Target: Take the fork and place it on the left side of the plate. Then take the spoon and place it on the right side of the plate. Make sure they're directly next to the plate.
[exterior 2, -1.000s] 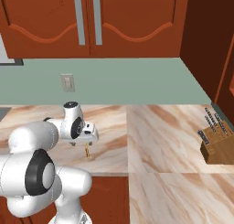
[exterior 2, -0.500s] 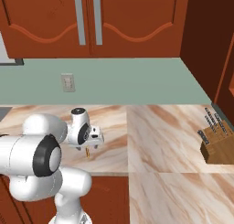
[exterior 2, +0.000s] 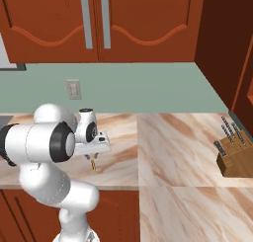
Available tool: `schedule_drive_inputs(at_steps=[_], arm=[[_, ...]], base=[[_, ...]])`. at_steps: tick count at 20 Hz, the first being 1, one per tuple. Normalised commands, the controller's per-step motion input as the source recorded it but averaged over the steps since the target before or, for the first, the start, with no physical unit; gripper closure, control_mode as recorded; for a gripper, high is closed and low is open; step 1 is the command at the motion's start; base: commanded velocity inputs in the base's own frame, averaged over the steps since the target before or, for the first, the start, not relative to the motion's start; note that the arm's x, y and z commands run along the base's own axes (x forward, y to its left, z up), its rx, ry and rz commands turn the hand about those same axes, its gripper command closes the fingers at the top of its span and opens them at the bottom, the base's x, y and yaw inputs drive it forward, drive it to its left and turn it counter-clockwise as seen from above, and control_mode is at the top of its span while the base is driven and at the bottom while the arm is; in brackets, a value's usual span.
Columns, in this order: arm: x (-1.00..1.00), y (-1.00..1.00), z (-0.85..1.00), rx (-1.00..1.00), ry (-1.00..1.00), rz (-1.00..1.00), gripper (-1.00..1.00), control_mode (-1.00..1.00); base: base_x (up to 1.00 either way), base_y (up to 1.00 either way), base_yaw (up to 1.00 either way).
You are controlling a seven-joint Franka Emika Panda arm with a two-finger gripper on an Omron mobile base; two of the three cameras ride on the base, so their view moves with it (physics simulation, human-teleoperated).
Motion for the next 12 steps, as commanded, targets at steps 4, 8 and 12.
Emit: schedule_drive_inputs(at_steps=[4, 8, 12], arm=[[-0.01, 0.05, -0.31, 0.0, -0.01, 0.03, 1.0, -1.0], [-0.15, 0.0, 0.0, 0.0, -0.13, 0.05, 1.0, -1.0], [-0.34, 0.0, 0.27, 0.01, -0.17, 0.1, 1.0, -1.0]], base=[[0.0, 0.0, 0.0], [0.0, 0.0, 0.0], [0.0, 0.0, 0.0]])
